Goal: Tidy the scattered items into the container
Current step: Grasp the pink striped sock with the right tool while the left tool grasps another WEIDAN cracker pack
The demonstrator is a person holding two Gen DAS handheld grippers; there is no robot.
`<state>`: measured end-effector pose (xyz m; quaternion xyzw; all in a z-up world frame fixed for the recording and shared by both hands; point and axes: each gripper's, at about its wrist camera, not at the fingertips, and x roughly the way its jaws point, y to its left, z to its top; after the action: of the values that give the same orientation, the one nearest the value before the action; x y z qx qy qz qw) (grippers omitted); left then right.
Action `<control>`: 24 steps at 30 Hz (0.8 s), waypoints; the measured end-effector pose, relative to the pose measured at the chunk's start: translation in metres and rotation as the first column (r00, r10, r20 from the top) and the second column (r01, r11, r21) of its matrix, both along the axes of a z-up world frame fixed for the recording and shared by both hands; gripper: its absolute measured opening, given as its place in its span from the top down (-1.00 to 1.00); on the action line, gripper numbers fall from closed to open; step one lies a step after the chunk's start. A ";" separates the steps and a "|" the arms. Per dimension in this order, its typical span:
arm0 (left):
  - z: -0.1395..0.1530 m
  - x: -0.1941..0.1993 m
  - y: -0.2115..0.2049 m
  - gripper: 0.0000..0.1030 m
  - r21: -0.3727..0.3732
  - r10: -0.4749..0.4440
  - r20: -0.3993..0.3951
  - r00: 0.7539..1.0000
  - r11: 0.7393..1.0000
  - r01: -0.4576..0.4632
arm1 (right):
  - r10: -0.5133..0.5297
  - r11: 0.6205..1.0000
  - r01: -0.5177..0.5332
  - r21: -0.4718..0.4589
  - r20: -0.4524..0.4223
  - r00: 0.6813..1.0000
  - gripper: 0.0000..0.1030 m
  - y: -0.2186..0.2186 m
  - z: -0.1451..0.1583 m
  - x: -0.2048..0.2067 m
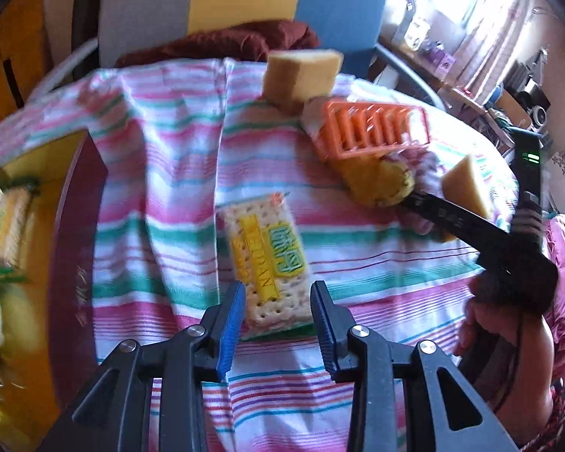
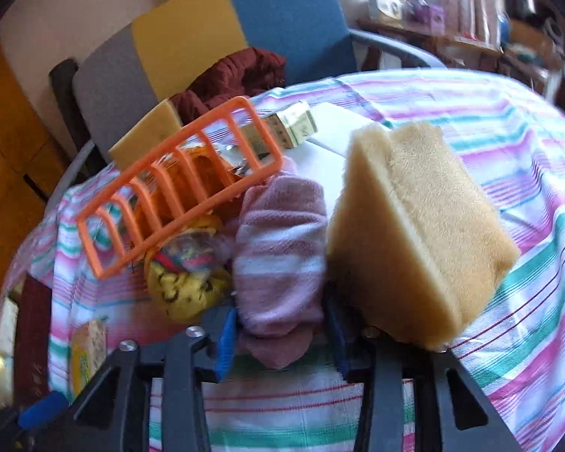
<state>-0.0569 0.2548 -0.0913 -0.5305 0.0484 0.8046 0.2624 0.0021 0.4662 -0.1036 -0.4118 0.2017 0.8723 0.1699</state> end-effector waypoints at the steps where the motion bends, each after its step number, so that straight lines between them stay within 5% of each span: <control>1: -0.004 -0.002 -0.001 0.30 0.010 0.005 0.019 1.000 1.000 -0.006 | 0.012 1.000 -0.012 -0.001 -0.002 1.000 0.36 -0.005 0.001 0.005; 9: -0.007 -0.013 -0.008 0.08 0.125 0.070 0.102 0.992 0.989 -0.083 | 0.068 0.998 -0.068 -0.016 -0.022 0.997 0.37 -0.038 0.004 0.056; 18: -0.006 -0.020 0.023 0.06 -0.002 0.049 0.012 0.999 0.999 -0.049 | 0.090 0.996 -0.090 -0.020 -0.026 0.996 0.35 -0.038 0.000 0.066; 24: -0.007 -0.022 0.026 0.05 -0.011 0.012 -0.052 0.999 1.000 -0.013 | 0.056 0.997 -0.058 -0.044 -0.047 0.997 -0.12 -0.029 0.007 0.071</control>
<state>-0.0785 0.2810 -0.0982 -0.5113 0.0563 0.8193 0.2532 0.0727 0.4374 -0.0963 -0.4013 0.2134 0.8811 0.1308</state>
